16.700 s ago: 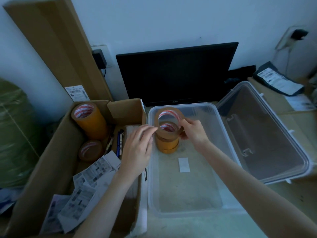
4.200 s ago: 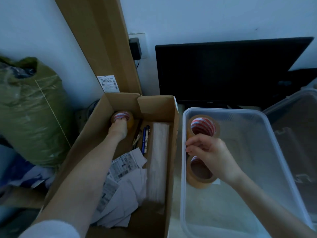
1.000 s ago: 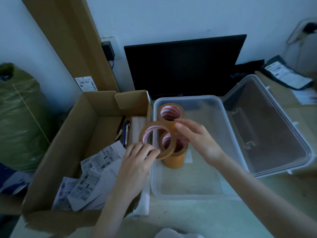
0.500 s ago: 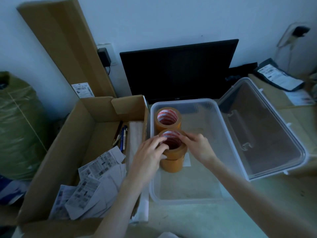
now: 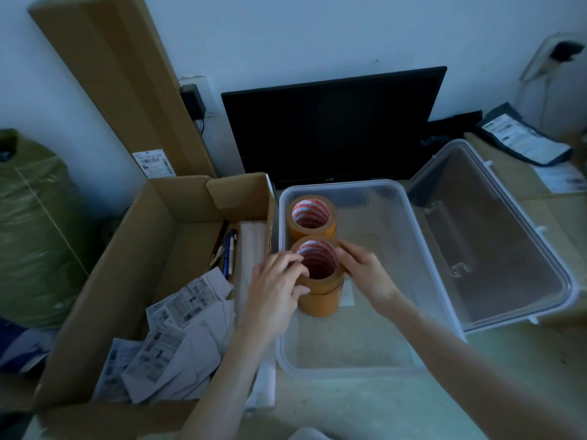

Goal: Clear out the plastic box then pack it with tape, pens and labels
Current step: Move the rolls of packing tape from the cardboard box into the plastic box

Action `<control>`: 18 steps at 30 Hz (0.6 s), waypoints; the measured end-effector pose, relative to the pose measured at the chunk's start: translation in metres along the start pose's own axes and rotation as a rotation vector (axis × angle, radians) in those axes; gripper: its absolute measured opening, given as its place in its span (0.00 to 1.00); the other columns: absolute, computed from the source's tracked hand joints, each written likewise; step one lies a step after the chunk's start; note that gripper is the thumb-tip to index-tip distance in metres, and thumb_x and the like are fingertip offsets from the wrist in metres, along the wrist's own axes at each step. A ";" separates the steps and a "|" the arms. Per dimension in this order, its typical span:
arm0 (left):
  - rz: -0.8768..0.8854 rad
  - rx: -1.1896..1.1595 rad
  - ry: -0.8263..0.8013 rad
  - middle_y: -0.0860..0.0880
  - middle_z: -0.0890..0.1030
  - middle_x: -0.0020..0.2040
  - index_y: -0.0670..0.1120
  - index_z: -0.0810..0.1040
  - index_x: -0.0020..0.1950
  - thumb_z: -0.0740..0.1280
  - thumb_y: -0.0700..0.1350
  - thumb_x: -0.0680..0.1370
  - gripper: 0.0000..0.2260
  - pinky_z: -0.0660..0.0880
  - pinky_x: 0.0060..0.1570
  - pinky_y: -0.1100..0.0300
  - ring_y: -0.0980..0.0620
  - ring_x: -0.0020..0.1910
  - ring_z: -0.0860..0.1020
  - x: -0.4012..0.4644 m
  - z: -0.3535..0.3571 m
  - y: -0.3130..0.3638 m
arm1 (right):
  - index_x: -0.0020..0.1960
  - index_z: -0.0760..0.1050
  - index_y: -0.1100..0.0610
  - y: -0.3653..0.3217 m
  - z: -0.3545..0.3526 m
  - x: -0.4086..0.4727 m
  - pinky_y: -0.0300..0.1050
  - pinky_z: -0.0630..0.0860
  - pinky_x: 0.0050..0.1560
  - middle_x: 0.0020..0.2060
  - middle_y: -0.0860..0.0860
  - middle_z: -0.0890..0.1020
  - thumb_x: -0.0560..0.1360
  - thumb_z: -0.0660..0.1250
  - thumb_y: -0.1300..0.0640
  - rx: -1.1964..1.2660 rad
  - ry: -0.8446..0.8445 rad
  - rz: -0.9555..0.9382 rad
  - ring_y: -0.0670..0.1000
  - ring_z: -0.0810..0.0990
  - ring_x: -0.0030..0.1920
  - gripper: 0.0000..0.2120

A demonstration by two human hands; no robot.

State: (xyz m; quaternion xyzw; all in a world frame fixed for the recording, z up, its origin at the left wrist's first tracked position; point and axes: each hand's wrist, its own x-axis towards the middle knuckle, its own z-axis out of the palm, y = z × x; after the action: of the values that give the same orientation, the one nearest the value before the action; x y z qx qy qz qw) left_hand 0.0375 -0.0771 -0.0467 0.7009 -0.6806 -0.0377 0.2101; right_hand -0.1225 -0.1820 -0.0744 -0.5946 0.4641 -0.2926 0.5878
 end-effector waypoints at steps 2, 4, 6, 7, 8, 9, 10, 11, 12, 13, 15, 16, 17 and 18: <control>-0.002 -0.005 -0.010 0.55 0.74 0.60 0.50 0.79 0.51 0.72 0.47 0.72 0.08 0.64 0.60 0.55 0.55 0.65 0.68 0.001 0.000 -0.001 | 0.68 0.73 0.55 -0.002 -0.002 0.000 0.53 0.72 0.67 0.58 0.51 0.82 0.79 0.62 0.50 0.065 -0.027 0.049 0.49 0.79 0.60 0.19; -0.007 -0.012 -0.016 0.56 0.74 0.60 0.51 0.79 0.51 0.72 0.47 0.72 0.09 0.64 0.60 0.55 0.55 0.64 0.68 0.001 0.000 -0.002 | 0.68 0.73 0.55 -0.003 -0.003 -0.001 0.53 0.71 0.67 0.57 0.51 0.82 0.80 0.60 0.53 0.082 -0.061 0.064 0.49 0.79 0.60 0.17; -0.013 -0.019 -0.020 0.56 0.74 0.60 0.51 0.78 0.52 0.71 0.47 0.73 0.09 0.63 0.60 0.56 0.56 0.64 0.68 0.001 0.001 -0.002 | 0.68 0.73 0.54 -0.004 -0.003 -0.003 0.54 0.70 0.68 0.58 0.50 0.82 0.80 0.59 0.50 0.081 -0.090 0.062 0.49 0.79 0.61 0.18; -0.016 -0.021 -0.018 0.56 0.73 0.60 0.51 0.78 0.52 0.71 0.47 0.73 0.09 0.63 0.60 0.56 0.56 0.64 0.67 0.001 0.001 -0.002 | 0.68 0.73 0.54 -0.004 -0.003 -0.004 0.53 0.69 0.69 0.58 0.50 0.82 0.80 0.59 0.50 0.083 -0.102 0.060 0.49 0.78 0.61 0.19; -0.019 -0.022 -0.017 0.56 0.73 0.60 0.51 0.78 0.52 0.71 0.47 0.73 0.09 0.63 0.61 0.56 0.56 0.64 0.67 0.001 0.001 -0.002 | 0.68 0.73 0.54 -0.005 -0.003 -0.004 0.53 0.69 0.69 0.58 0.50 0.82 0.80 0.59 0.50 0.087 -0.110 0.057 0.48 0.78 0.62 0.18; -0.020 -0.022 -0.016 0.56 0.73 0.60 0.51 0.78 0.52 0.71 0.47 0.73 0.09 0.63 0.61 0.55 0.56 0.65 0.67 0.001 0.000 -0.001 | 0.68 0.73 0.54 -0.005 -0.003 -0.004 0.52 0.69 0.69 0.59 0.50 0.82 0.81 0.58 0.50 0.097 -0.112 0.059 0.48 0.78 0.62 0.18; -0.019 -0.018 -0.016 0.56 0.73 0.60 0.51 0.78 0.52 0.71 0.47 0.73 0.09 0.63 0.61 0.55 0.56 0.65 0.67 0.001 0.000 -0.001 | 0.69 0.72 0.55 -0.005 -0.002 -0.004 0.52 0.68 0.70 0.59 0.50 0.81 0.80 0.59 0.49 0.100 -0.115 0.058 0.48 0.77 0.63 0.19; -0.015 -0.015 -0.016 0.56 0.73 0.60 0.51 0.78 0.53 0.71 0.47 0.73 0.09 0.63 0.61 0.56 0.56 0.65 0.67 0.001 0.000 -0.001 | 0.69 0.72 0.54 -0.004 -0.002 -0.004 0.53 0.67 0.71 0.60 0.49 0.81 0.79 0.60 0.46 0.103 -0.112 0.055 0.48 0.76 0.64 0.22; -0.013 -0.012 -0.015 0.56 0.73 0.61 0.51 0.78 0.54 0.71 0.48 0.74 0.09 0.63 0.62 0.56 0.56 0.65 0.67 0.000 0.000 -0.001 | 0.69 0.71 0.53 -0.003 -0.001 -0.003 0.53 0.67 0.71 0.61 0.49 0.80 0.76 0.61 0.42 0.094 -0.108 0.052 0.48 0.76 0.64 0.25; -0.012 -0.011 -0.015 0.56 0.73 0.61 0.50 0.78 0.54 0.70 0.48 0.74 0.10 0.63 0.62 0.57 0.56 0.65 0.67 0.000 0.000 -0.001 | 0.69 0.71 0.53 -0.002 -0.001 -0.003 0.53 0.66 0.71 0.61 0.49 0.80 0.73 0.62 0.39 0.093 -0.106 0.053 0.47 0.75 0.65 0.29; 0.002 -0.010 -0.023 0.56 0.73 0.61 0.50 0.77 0.57 0.70 0.48 0.74 0.12 0.64 0.62 0.56 0.56 0.65 0.67 0.001 -0.001 -0.001 | 0.68 0.73 0.54 -0.007 -0.001 -0.005 0.51 0.69 0.69 0.59 0.49 0.81 0.75 0.62 0.43 0.096 -0.084 0.054 0.47 0.77 0.62 0.25; 0.013 -0.009 -0.035 0.56 0.73 0.62 0.50 0.77 0.58 0.70 0.49 0.74 0.13 0.65 0.62 0.56 0.56 0.65 0.67 0.001 -0.002 -0.002 | 0.66 0.74 0.55 -0.012 -0.001 -0.008 0.46 0.72 0.66 0.56 0.48 0.82 0.78 0.62 0.49 0.094 -0.059 0.042 0.46 0.79 0.59 0.19; 0.026 -0.016 -0.048 0.55 0.73 0.62 0.50 0.77 0.59 0.69 0.50 0.75 0.13 0.65 0.63 0.55 0.55 0.66 0.67 0.001 -0.003 -0.003 | 0.65 0.75 0.56 -0.016 -0.002 -0.010 0.39 0.74 0.61 0.52 0.47 0.82 0.80 0.61 0.54 0.087 -0.029 0.024 0.44 0.79 0.55 0.15; 0.033 -0.041 -0.059 0.55 0.73 0.63 0.50 0.77 0.60 0.67 0.51 0.76 0.13 0.64 0.64 0.56 0.56 0.66 0.67 0.001 -0.005 -0.004 | 0.63 0.76 0.56 -0.019 -0.004 -0.011 0.31 0.74 0.54 0.49 0.45 0.82 0.81 0.60 0.57 0.065 0.001 -0.008 0.40 0.79 0.52 0.13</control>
State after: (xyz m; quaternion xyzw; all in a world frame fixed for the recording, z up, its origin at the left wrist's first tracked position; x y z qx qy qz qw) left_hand 0.0433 -0.0766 -0.0437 0.6836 -0.6971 -0.0689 0.2050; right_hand -0.1268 -0.1761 -0.0536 -0.5770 0.4523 -0.3102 0.6051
